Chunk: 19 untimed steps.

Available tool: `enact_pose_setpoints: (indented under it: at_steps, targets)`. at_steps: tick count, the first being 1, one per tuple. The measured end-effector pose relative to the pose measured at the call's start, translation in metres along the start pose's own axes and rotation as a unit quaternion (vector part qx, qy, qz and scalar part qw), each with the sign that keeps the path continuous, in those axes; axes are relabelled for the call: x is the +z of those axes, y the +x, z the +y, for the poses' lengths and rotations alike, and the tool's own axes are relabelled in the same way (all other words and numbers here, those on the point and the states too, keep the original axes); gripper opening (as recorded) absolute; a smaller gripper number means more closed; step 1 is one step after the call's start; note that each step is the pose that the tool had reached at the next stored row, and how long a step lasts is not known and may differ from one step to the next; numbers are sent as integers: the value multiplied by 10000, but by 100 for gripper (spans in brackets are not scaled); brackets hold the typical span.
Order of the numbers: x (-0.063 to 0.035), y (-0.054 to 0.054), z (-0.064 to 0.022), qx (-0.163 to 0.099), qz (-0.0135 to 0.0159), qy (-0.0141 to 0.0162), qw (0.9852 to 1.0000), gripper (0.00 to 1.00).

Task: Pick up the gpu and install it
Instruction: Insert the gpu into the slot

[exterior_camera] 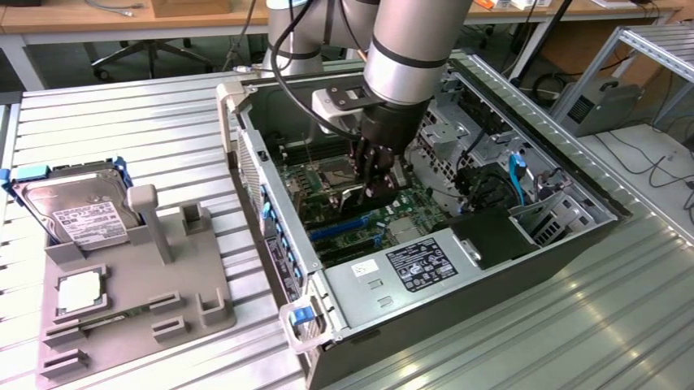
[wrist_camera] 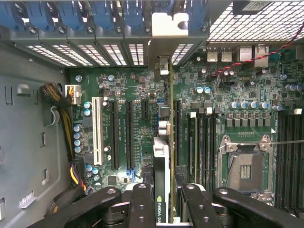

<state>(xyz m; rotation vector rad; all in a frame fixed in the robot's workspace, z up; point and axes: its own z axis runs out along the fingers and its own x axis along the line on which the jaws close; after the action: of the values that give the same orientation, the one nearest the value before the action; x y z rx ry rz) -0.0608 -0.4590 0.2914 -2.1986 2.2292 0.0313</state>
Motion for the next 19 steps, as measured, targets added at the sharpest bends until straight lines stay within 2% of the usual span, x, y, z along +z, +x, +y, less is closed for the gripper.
enact_pose_setpoints:
  at_steps: [8, 19]
  targets:
    - [4, 2, 14, -1, 0, 0, 10000, 27]
    - [73, 3, 24, 0, 0, 0, 10000, 27]
